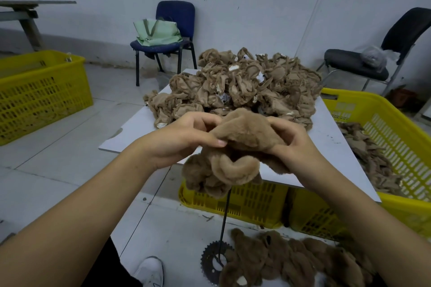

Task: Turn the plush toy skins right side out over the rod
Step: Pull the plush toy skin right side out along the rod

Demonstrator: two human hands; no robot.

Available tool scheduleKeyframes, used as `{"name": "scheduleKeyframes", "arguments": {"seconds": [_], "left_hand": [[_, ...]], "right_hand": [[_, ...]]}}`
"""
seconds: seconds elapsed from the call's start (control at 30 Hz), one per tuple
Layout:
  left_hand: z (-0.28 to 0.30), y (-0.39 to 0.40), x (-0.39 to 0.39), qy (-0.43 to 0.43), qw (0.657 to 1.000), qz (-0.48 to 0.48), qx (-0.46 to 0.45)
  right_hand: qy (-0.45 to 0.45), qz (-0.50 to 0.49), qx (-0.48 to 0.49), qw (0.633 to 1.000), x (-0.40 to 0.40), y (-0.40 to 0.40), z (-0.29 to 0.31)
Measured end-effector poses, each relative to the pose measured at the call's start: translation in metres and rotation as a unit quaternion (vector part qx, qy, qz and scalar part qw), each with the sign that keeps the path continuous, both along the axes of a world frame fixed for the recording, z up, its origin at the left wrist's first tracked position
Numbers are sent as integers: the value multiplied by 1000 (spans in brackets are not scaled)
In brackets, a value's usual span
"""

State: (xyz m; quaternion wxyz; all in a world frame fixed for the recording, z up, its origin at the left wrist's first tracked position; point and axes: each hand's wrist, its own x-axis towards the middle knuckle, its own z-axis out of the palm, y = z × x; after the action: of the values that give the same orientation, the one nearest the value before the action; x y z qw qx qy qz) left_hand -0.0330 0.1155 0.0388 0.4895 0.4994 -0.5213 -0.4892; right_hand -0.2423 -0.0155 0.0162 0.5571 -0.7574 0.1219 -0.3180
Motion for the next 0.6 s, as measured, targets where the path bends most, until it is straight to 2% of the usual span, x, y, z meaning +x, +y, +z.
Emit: {"name": "scheduleKeyframes", "arguments": {"seconds": [0.1, 0.17, 0.33, 0.53, 0.6], "left_hand": [[-4, 5, -1, -83, 995, 48, 30], [-6, 9, -4, -96, 993, 42, 46], [0, 20, -16, -36, 998, -35, 46], [0, 26, -46, 14, 995, -94, 26], [-6, 26, -60, 42, 992, -119, 14]], "right_hand": [[37, -37, -26, 998, 1, 4, -8], [49, -62, -28, 996, 2, 7, -13], [22, -160, -111, 980, 4, 11, -14], [-81, -211, -93, 970, 5, 16, -1], [-147, -187, -76, 968, 4, 17, 0]]}}
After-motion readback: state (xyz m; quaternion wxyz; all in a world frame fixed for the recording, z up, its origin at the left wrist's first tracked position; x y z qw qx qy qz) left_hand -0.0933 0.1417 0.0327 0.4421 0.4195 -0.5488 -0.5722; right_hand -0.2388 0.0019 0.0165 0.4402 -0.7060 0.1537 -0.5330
